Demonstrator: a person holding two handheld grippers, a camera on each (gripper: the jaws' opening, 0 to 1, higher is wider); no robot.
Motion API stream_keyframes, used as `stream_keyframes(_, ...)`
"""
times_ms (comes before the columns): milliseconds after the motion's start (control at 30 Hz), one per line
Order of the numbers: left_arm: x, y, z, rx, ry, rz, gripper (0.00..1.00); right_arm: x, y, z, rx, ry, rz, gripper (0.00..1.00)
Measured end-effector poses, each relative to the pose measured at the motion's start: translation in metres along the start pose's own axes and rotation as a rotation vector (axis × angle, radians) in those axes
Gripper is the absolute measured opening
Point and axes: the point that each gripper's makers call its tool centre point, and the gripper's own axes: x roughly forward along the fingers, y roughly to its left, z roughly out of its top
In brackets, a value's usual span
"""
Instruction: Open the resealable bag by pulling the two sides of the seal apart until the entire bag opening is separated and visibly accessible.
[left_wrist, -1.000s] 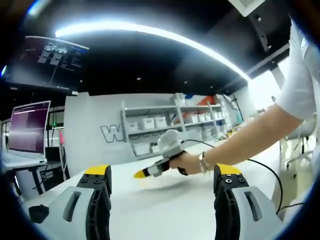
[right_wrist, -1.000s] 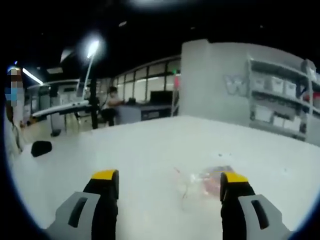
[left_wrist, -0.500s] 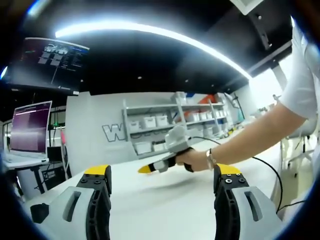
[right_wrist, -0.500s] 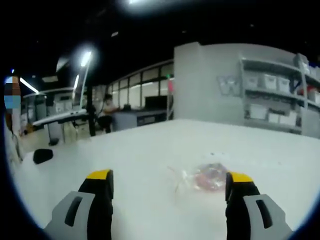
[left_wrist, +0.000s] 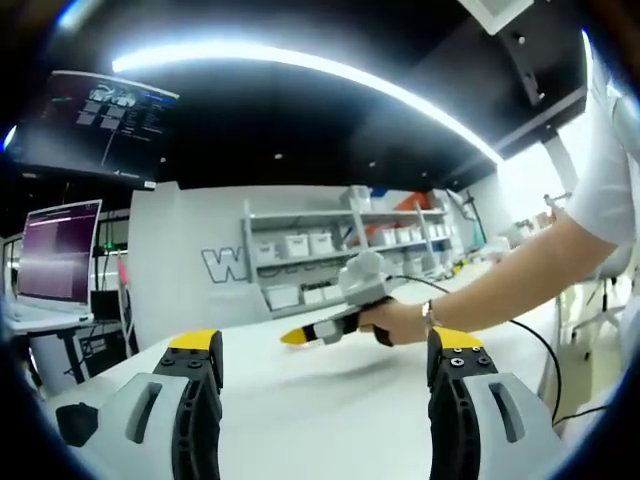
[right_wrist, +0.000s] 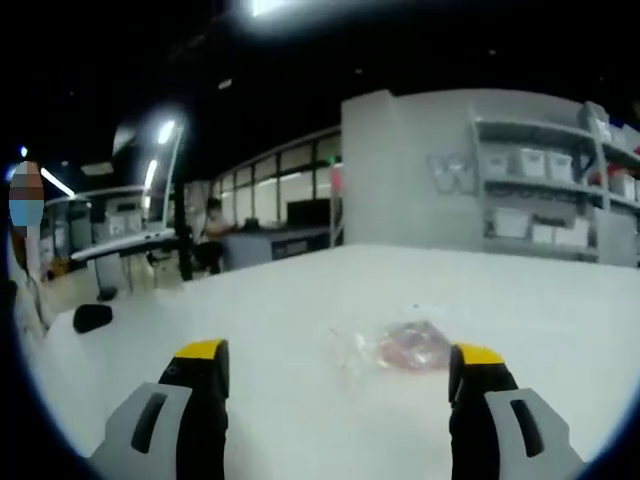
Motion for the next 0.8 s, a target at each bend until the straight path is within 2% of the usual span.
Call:
stream_keyframes(533, 0.001, -0.005, 0.002, 0.000, -0.004, -0.009, 0.82, -0.019, 0.006, -0.001, 0.003, -0.019, -0.007, 0.90)
stream_keyframes(800, 0.001, -0.007, 0.003, 0.002, -0.004, -0.012, 0.82, -0.022, 0.002, -0.001, -0.001, -0.027, -0.007, 0.89)
